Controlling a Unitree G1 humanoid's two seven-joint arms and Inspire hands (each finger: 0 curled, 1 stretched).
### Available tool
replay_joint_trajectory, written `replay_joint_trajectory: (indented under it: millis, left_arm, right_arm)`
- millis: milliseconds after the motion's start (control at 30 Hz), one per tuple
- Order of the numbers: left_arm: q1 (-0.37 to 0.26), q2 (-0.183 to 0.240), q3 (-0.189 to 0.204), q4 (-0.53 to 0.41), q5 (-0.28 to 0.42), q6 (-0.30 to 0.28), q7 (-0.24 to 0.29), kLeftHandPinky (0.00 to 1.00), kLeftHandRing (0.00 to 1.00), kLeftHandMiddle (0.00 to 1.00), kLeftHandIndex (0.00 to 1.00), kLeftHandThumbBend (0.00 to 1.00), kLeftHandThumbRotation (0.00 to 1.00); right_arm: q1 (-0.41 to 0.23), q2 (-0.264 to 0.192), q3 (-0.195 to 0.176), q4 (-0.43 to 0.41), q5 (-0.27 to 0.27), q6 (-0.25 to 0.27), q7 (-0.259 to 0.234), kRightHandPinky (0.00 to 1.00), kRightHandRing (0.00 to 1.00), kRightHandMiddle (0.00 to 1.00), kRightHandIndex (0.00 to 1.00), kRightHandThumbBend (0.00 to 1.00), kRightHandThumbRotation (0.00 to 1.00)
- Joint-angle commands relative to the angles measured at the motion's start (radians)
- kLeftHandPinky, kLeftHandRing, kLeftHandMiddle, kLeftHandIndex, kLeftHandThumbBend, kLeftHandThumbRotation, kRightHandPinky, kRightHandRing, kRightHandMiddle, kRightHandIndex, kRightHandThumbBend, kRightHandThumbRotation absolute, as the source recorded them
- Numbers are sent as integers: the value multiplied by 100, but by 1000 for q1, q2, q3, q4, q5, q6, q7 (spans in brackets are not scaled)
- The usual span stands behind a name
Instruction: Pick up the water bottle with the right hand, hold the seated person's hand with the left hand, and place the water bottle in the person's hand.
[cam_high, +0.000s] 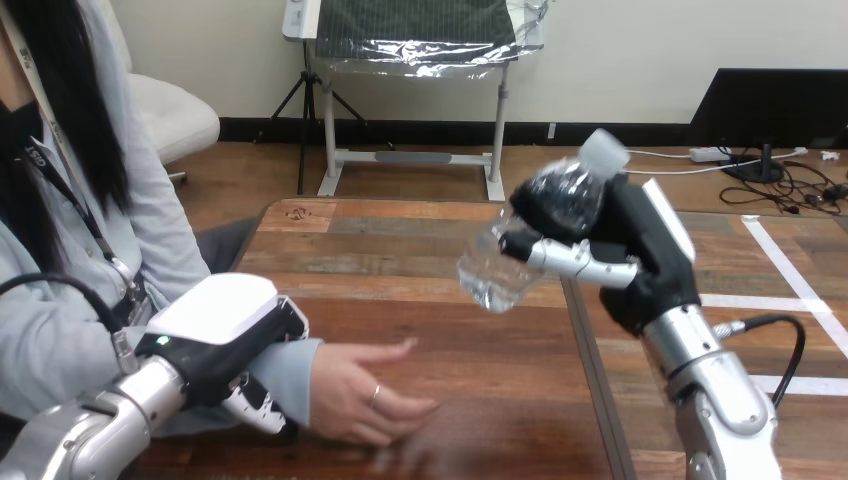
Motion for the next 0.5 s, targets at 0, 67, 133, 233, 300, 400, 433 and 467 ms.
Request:
replay_joint_trajectory:
  millis: [0, 67, 133, 233, 300, 400, 433, 467]
  left_arm:
    - [-91, -1, 43, -116, -42, 10, -9, 26, 27, 32, 35, 77, 0]
    - [-93, 0, 44, -126, -43, 17, -16, 26, 26, 32, 35, 77, 0]
    - [-98, 0, 48, -133, -45, 12, -11, 25, 26, 32, 34, 78, 0]
    - [-107, -1, 50, -138, -49, 11, -8, 24, 25, 31, 33, 79, 0]
    - [-114, -2, 51, -140, -52, 11, -6, 23, 25, 31, 33, 81, 0]
    - [-119, -5, 55, -150, -57, 16, -6, 23, 25, 31, 32, 82, 0]
    - [-121, -6, 56, -155, -58, 21, -8, 23, 25, 31, 32, 83, 0]
    - [-121, -6, 57, -158, -59, 23, -9, 23, 25, 31, 32, 83, 0]
  right_arm:
    - [-119, 14, -4, 26, 7, -48, 4, 25, 34, 43, 43, 61, 0]
    - [-124, 16, -4, 38, 6, -49, 8, 25, 34, 43, 43, 62, 0]
    - [-129, 19, -3, 50, 7, -47, 12, 25, 34, 43, 43, 62, 0]
    - [-136, 24, -3, 70, 9, -46, 17, 25, 34, 43, 43, 62, 0]
    - [-142, 28, -2, 85, 6, -52, 18, 26, 34, 43, 43, 62, 0]
    - [-148, 31, 1, 103, -6, -64, 12, 26, 35, 43, 44, 63, 0]
    - [-149, 32, 2, 107, -11, -67, 8, 26, 35, 43, 44, 64, 0]
    - [-150, 33, 3, 110, -14, -69, 6, 26, 35, 43, 44, 64, 0]
